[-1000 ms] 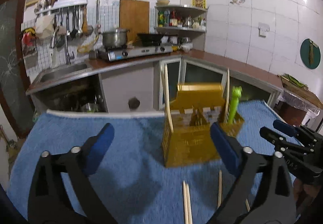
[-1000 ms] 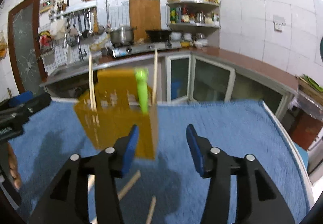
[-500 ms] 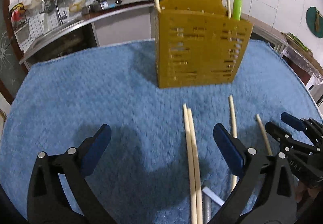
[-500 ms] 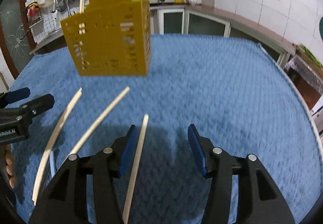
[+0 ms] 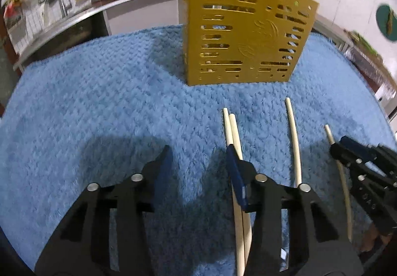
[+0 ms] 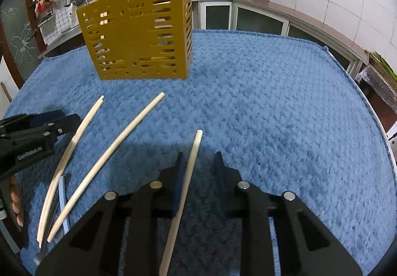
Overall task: Organize utensils
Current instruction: 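Grasp a chopstick with the left tool while the right tool grasps another chopstick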
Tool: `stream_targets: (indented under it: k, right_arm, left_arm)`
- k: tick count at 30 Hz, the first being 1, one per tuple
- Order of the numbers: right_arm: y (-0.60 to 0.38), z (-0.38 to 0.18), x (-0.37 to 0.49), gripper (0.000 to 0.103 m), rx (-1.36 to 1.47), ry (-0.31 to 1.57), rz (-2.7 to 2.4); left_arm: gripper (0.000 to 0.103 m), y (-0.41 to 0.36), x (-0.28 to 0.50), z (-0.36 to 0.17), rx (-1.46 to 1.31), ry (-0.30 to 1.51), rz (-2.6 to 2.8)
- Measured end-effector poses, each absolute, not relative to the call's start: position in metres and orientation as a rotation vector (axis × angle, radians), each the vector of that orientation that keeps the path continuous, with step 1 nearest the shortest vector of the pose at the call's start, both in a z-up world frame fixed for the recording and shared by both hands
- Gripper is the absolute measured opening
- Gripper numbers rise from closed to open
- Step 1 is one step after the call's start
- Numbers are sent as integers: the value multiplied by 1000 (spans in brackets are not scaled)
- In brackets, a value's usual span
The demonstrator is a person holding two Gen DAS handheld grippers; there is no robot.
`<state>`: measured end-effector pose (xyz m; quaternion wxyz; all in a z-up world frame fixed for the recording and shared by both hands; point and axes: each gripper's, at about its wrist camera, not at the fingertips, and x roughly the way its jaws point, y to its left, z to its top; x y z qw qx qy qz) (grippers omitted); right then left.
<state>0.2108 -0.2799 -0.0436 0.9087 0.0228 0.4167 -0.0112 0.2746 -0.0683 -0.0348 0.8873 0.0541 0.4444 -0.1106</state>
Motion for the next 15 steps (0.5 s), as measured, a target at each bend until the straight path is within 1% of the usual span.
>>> stream_targets:
  k: [1, 3, 5, 6, 15]
  right_arm:
    - [-280, -43, 210, 24, 47, 858, -25]
    - [-282, -42, 209, 24, 50, 858, -27]
    - [-284, -42, 210, 24, 53, 858, -24]
    - [-285, -41, 209, 24, 54, 857, -25]
    - [-291, -40, 210, 24, 72, 853, -24]
  left_arm:
    - [38, -70, 275, -35, 125, 927, -232]
    - [37, -72, 277, -35, 132, 929, -233]
    - [31, -73, 278, -35, 134, 938, -244]
    - [30, -73, 277, -36, 132, 942, -253]
    - [30, -76, 270, -28, 129, 920, -301]
